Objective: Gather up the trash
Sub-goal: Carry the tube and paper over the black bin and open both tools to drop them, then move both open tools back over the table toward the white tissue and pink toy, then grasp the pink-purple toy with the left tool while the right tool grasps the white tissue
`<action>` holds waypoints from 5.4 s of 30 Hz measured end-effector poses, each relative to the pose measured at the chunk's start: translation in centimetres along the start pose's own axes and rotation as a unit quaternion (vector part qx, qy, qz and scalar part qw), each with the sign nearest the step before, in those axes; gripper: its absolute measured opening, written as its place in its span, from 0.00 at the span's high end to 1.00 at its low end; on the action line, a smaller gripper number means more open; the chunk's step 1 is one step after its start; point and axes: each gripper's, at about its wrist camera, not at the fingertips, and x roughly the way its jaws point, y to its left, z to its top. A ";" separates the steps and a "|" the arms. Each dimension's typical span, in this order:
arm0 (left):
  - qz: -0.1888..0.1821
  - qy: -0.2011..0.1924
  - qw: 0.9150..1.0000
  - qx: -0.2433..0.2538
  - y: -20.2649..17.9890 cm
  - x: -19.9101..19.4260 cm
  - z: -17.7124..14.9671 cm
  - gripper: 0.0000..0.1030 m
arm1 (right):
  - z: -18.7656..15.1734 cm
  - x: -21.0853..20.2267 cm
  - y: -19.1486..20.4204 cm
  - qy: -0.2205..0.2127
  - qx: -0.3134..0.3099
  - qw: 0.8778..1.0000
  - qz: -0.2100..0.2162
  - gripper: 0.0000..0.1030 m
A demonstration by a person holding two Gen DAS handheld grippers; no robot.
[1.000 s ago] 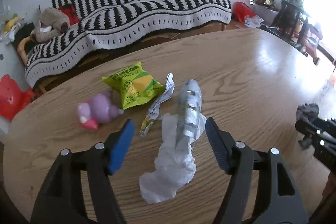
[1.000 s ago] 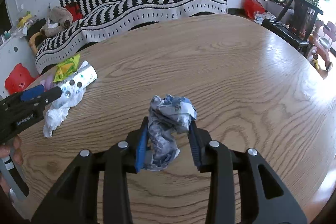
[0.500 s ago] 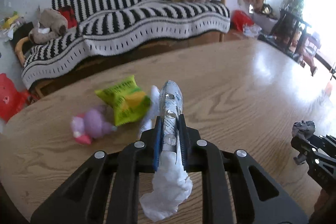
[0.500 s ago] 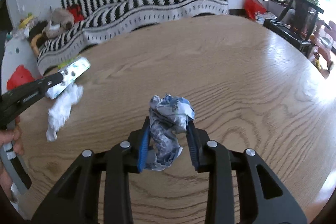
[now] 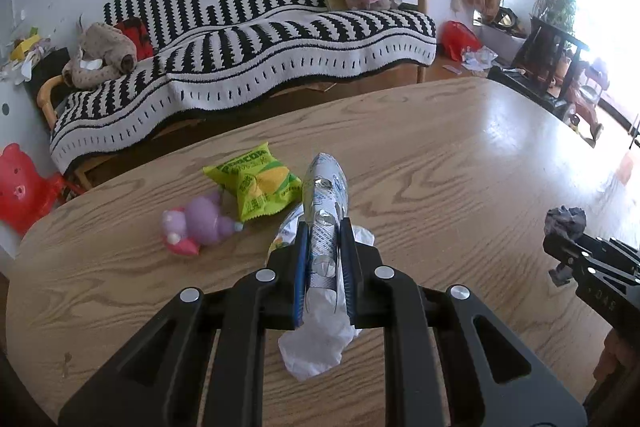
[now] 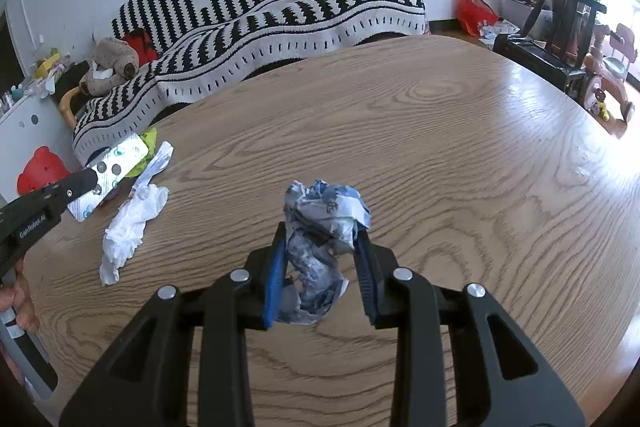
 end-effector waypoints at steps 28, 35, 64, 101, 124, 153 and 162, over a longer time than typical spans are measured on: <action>-0.161 -0.046 0.985 0.042 -12.3 -13.8 -3.1 0.86 | -1.1 -17.5 -7.5 -0.106 0.047 0.993 0.039 0.69; -0.232 0.004 0.967 0.103 -24.5 -17.3 -8.3 0.86 | -8.8 -23.5 -18.5 -0.064 0.096 0.993 -0.015 0.69; -0.270 0.279 0.912 0.136 -35.4 -4.9 -21.9 0.07 | -24.1 -14.0 -32.4 0.116 0.274 0.954 -0.022 0.07; 0.056 0.118 0.980 -0.150 12.7 0.6 -9.7 0.06 | -0.4 8.4 19.8 0.123 -0.183 0.975 0.041 0.05; 0.047 0.101 0.989 -0.098 14.4 9.5 -1.9 0.06 | 0.5 10.3 16.2 0.102 -0.245 0.961 0.075 0.05; 0.035 0.071 0.993 -0.090 13.1 8.3 -1.9 0.66 | 1.9 9.5 14.2 0.099 -0.158 0.974 0.128 0.85; 0.023 0.075 0.992 -0.099 12.3 5.8 -3.0 0.66 | 1.7 8.3 14.0 0.096 -0.139 0.976 0.134 0.85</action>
